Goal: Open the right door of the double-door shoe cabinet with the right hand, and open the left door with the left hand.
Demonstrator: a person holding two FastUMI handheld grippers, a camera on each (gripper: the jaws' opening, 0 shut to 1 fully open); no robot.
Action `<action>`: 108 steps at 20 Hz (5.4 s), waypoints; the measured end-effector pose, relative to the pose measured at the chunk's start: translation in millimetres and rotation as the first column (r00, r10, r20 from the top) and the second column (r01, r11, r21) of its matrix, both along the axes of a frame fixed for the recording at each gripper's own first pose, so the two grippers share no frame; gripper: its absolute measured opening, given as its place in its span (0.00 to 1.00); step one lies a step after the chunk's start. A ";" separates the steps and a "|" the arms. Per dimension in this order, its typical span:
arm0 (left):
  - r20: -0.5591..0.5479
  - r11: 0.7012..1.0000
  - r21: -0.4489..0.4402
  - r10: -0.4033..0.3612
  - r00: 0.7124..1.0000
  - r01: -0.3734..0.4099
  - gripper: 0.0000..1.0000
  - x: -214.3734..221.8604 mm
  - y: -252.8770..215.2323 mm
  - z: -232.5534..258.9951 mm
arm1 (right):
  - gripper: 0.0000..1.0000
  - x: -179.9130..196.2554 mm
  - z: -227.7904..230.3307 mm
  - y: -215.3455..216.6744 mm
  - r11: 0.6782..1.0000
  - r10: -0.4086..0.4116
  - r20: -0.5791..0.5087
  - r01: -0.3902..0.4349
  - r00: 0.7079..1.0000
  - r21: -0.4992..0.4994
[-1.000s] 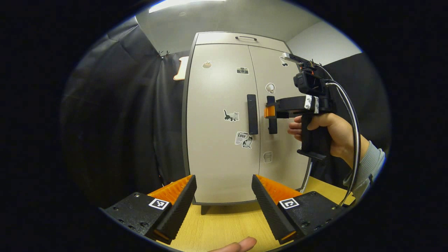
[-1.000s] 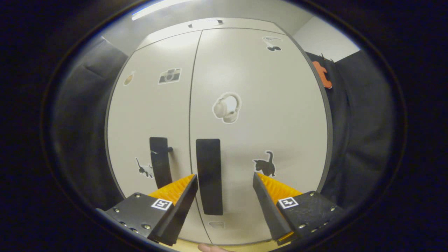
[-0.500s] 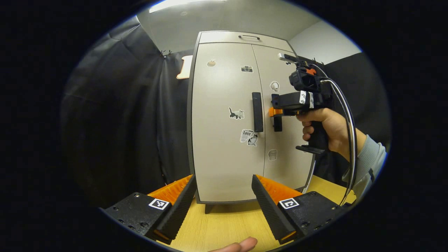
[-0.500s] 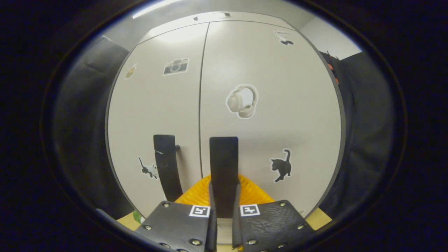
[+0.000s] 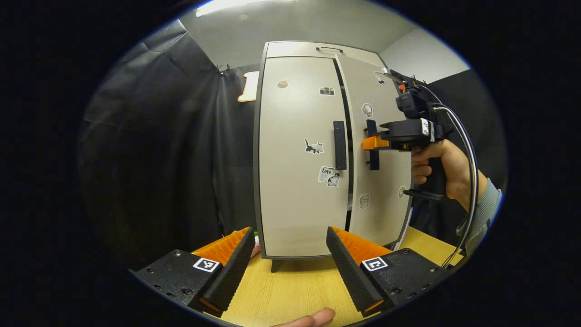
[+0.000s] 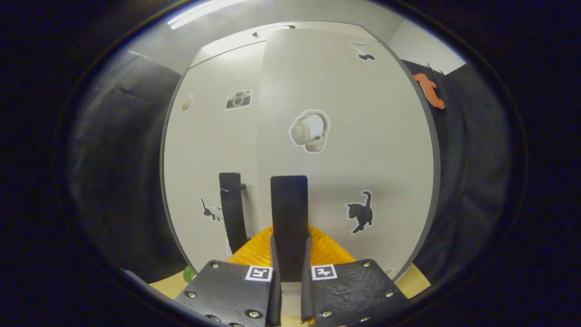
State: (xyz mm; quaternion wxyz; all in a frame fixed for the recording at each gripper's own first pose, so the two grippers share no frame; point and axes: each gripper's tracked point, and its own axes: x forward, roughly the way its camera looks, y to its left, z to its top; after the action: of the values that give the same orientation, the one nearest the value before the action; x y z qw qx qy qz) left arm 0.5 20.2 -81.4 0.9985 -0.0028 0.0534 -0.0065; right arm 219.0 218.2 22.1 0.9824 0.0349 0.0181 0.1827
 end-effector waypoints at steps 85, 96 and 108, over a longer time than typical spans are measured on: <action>0.037 0.993 -0.049 -0.101 0.994 0.103 0.97 184.5 -105.8 82.7 | 0.99 -264.4 -58.2 -221.2 0.948 -0.278 0.104 0.255 0.955 0.191; 0.005 0.994 0.044 -0.100 0.995 0.100 0.76 249.5 -122.7 102.4 | 0.99 -280.7 -88.1 -183.4 0.961 -0.260 0.109 0.246 0.959 0.127; -0.075 0.989 -0.021 -0.148 0.986 0.147 0.27 252.0 -125.4 87.7 | 0.99 -296.5 -88.7 -164.5 0.967 -0.252 0.128 0.246 0.959 0.067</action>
State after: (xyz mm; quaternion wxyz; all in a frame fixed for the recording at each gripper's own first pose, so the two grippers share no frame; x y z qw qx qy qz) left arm 252.5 -105.2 6.3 0.9925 -0.0067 0.0913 -0.0805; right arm -77.4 53.7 -66.6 0.9953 0.0492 -0.0576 0.0599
